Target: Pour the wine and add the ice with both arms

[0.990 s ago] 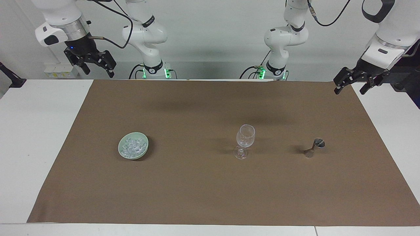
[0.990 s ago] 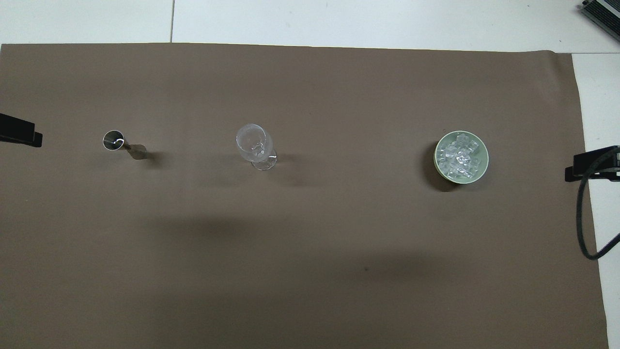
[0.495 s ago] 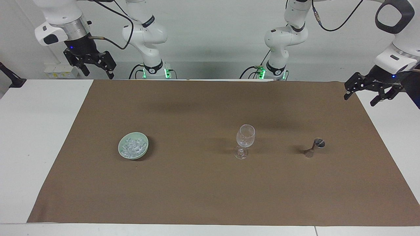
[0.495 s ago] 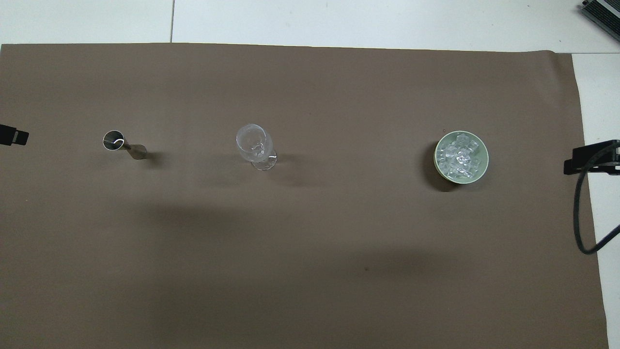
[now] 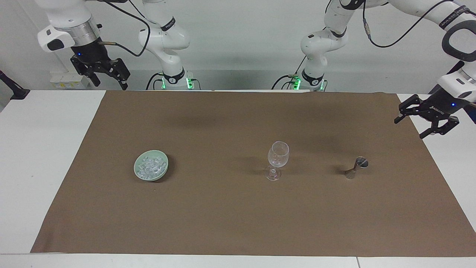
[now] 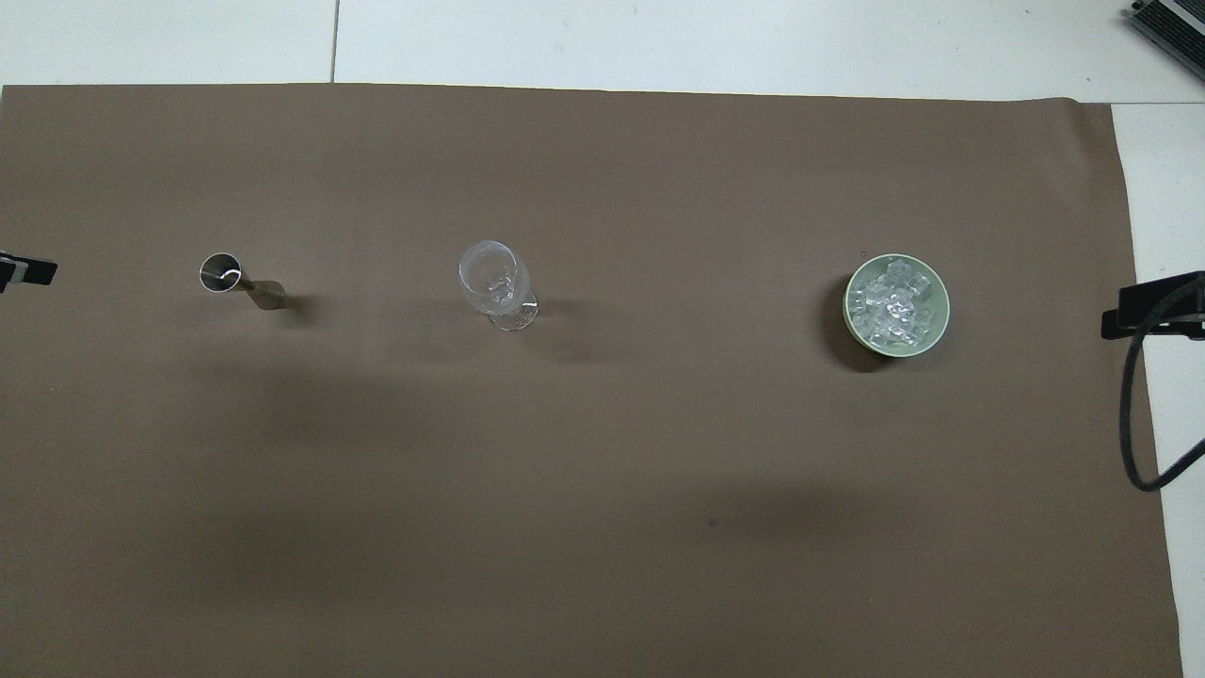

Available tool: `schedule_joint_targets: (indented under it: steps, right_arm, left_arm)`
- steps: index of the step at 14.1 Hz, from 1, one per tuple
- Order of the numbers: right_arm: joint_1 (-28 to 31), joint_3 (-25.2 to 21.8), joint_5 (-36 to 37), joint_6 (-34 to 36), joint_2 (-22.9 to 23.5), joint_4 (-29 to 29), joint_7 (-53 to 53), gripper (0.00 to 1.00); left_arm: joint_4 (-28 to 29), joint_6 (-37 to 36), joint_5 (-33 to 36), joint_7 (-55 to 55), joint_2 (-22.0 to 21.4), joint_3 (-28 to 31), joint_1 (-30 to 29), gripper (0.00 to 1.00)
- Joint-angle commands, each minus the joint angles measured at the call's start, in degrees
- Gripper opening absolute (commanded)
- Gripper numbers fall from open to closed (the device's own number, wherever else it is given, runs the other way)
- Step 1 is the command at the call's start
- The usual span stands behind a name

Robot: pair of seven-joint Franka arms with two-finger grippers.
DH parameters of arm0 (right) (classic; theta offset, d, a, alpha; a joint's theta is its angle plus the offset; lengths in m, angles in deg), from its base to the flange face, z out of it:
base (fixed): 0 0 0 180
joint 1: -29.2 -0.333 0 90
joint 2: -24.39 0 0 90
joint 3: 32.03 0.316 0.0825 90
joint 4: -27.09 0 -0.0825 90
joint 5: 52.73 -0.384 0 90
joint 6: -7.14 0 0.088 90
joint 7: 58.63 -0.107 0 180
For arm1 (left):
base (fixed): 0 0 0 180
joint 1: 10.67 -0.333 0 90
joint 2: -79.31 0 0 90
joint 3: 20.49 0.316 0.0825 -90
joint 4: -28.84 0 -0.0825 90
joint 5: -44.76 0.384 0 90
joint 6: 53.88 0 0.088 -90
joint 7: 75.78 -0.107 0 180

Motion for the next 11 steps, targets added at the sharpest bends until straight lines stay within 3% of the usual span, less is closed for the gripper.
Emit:
schedule_joint_targets:
  steps: [1,11]
  right_arm:
    - [-0.25,-0.55,-0.9,-1.27,-0.8,-1.28,1.2,1.0]
    - [-0.25,-0.55,-1.25,0.56,-1.15,-1.37,1.2,1.0]
  left_arm:
    - [-0.07,0.85,-6.29,-9.45,3.14,-0.32,-3.51,1.0]
    - [0.54,-3.8,-26.25,-50.06,16.49,-0.76,-10.19,1.0]
